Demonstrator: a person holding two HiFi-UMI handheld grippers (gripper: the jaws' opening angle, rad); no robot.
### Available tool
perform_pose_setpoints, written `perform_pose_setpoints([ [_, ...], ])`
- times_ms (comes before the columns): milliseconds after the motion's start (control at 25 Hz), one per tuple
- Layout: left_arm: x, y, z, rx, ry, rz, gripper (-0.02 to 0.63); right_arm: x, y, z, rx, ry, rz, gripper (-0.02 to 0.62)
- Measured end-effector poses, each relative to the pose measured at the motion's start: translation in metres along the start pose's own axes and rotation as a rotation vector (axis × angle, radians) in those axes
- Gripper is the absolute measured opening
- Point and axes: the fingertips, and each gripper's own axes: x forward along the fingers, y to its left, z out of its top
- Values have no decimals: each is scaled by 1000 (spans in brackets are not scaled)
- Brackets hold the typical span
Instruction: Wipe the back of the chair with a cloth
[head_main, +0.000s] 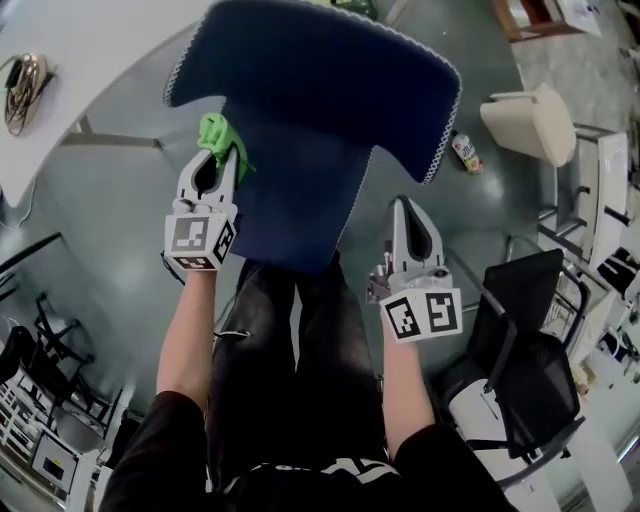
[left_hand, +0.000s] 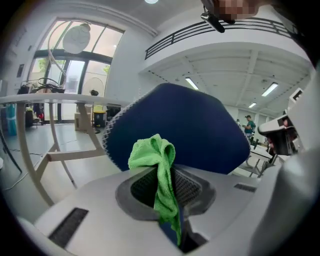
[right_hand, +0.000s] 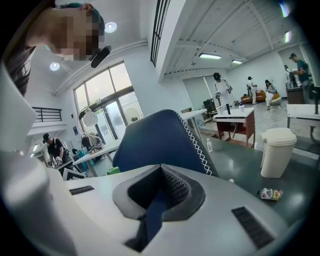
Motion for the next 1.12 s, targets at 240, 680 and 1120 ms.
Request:
perform_pose_setpoints([
  [240, -2, 47, -19, -47, -1, 109, 58, 20, 15, -5, -33, 36, 47, -3],
  [680, 50, 69, -65, -79, 53, 123, 58, 39, 20, -12, -36, 67, 37, -3],
  [1120, 95, 47, -76, -61, 87, 62, 58, 26, -6, -11, -1, 52, -60, -3],
])
